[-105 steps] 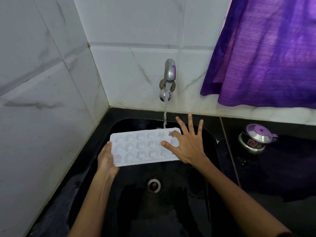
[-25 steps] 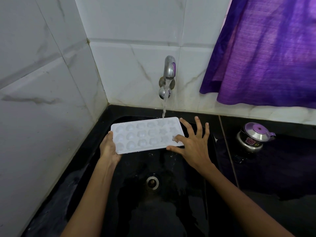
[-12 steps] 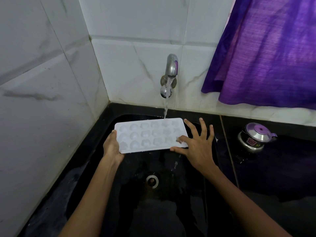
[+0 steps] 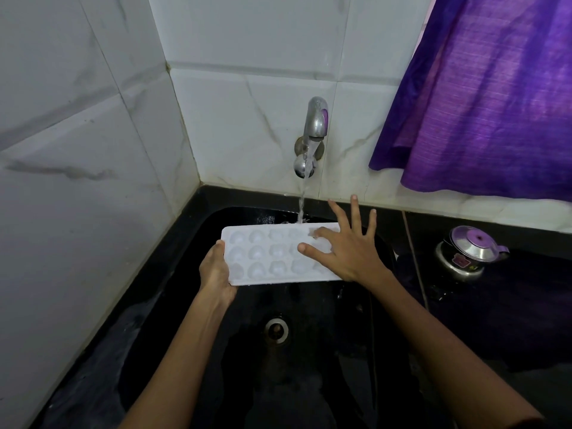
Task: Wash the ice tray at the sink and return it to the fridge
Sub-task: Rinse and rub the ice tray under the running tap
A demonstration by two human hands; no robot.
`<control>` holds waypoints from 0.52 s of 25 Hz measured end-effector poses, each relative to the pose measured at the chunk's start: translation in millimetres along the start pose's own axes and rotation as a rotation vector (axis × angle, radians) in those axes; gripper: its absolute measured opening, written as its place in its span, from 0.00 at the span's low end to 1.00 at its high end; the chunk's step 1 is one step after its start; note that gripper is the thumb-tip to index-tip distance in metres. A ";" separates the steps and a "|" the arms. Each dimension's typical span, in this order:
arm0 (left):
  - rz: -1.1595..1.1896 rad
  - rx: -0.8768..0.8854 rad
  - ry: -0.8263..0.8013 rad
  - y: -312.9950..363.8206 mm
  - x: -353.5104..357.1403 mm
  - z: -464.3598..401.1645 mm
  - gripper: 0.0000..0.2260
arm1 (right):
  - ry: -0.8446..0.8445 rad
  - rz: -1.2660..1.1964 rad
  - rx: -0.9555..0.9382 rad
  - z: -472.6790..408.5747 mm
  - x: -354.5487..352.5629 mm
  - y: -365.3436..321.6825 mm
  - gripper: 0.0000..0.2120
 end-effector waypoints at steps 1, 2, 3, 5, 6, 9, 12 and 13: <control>0.008 0.003 0.005 -0.1 0.2 0.7 0.12 | -0.011 0.034 -0.008 -1.6 3.0 -1.8 0.44; 0.016 0.008 0.013 0.5 -0.4 1.7 0.12 | -0.014 0.058 -0.016 -1.7 4.9 -4.0 0.46; 0.017 0.014 0.023 1.2 -1.5 2.5 0.12 | -0.015 0.068 -0.021 -1.1 6.6 -5.9 0.47; 0.006 0.024 0.027 1.8 -3.8 4.7 0.12 | -0.016 0.051 -0.011 0.0 6.2 -7.8 0.47; 0.002 0.027 0.024 2.3 -4.1 5.2 0.13 | -0.016 0.041 0.003 -0.9 5.3 -7.9 0.46; 0.006 0.003 0.033 1.4 -5.2 3.1 0.15 | -0.017 0.058 0.012 -2.6 4.9 -11.5 0.45; -0.012 0.000 0.042 0.1 -3.0 2.6 0.15 | -0.018 0.073 0.007 -6.6 3.6 -16.4 0.42; -0.011 -0.001 0.046 -0.7 -1.5 2.6 0.15 | -0.021 0.080 0.015 -7.8 2.7 -16.6 0.42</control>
Point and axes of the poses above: each hand's wrist, its own z-axis away from the middle knuckle, its own x-axis out of the palm, y = z × x, the point moved 6 cm from there along -z, towards the middle knuckle, and after that the axes turned 13 degrees about -z, right-handed, at the moved point
